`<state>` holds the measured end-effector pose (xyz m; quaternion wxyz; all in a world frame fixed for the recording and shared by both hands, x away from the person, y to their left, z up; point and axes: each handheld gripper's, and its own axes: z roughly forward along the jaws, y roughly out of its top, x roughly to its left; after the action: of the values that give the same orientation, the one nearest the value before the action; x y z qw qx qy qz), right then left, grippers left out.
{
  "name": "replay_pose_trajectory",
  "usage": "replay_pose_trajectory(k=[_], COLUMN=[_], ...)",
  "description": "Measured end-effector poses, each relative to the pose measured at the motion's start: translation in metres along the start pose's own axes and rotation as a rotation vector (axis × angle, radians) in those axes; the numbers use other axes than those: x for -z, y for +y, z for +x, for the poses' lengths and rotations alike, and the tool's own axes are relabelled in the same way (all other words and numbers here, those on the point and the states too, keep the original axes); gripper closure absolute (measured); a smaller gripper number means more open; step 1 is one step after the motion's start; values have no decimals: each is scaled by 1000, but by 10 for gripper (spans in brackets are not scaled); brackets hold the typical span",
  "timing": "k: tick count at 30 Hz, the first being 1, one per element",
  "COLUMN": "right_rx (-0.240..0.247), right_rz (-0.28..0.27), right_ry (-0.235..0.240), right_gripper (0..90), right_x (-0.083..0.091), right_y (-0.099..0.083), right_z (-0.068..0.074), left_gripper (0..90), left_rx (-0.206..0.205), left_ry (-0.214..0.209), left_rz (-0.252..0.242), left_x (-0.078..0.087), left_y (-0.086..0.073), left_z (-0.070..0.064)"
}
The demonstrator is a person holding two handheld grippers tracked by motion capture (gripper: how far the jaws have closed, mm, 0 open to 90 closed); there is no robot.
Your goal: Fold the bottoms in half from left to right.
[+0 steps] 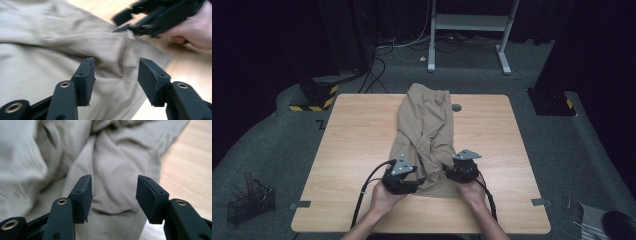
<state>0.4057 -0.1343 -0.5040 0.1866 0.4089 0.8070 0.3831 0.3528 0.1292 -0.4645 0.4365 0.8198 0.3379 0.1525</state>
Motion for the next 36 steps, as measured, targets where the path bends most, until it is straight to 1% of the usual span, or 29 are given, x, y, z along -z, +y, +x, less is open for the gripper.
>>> replay_pose_trajectory(k=[3,4,5,6,7,8,9,10,13,16,17,19,22,23,25,26,29,30,33,36], right_rx=[1,6,11,21,25,43,49,62,80,94,95,106,137,146,145,148,152,156,169,169], right_rz=[-38,-52,-61,-67,-71,-78,-75,-76,-85,-97,-103,-101,-47,-27,6,17,28,30,29,2], right_ry=[17,22,27,35,39,45,51,59,91,116,129,140,141,140,135,129,131,129,131,124], right_gripper=[488,491,496,501,504,505,507,508,514,516,519,522,547,566,624,671,838,877,895,898], right_x=[11,14,17,19,20,21,21,21,20,20,20,18,7,2,-5,-7,-9,-8,-4,6], right_y=[10,14,18,21,23,26,29,31,39,46,50,54,57,57,55,54,49,48,44,42], right_z=[1,2,4,6,8,10,13,16,25,32,35,40,48,49,49,48,45,44,40,36], left_gripper=[443,442,443,445,445,444,443,442,439,435,434,432,432,433,447,466,534,547,585,614], left_rx=[82,101,109,123,139,159,167,180,215,259,265,269,260,259,246,237,214,205,200,192], left_ry=[77,101,136,153,164,176,194,207,235,240,240,238,240,243,250,243,233,237,235,239], left_rz=[-3,-6,-4,-1,10,18,28,39,79,91,96,109,129,132,128,133,155,157,156,154], left_x=[10,12,13,14,13,12,11,9,-1,-10,-13,-19,-25,-26,-27,-28,-29,-29,-29,-29], left_y=[-4,-6,-8,-10,-13,-15,-18,-20,-26,-30,-31,-32,-34,-35,-37,-38,-40,-40,-40,-41], left_z=[23,29,36,41,48,53,58,63,77,86,87,88,86,85,83,83,80,80,79,79])
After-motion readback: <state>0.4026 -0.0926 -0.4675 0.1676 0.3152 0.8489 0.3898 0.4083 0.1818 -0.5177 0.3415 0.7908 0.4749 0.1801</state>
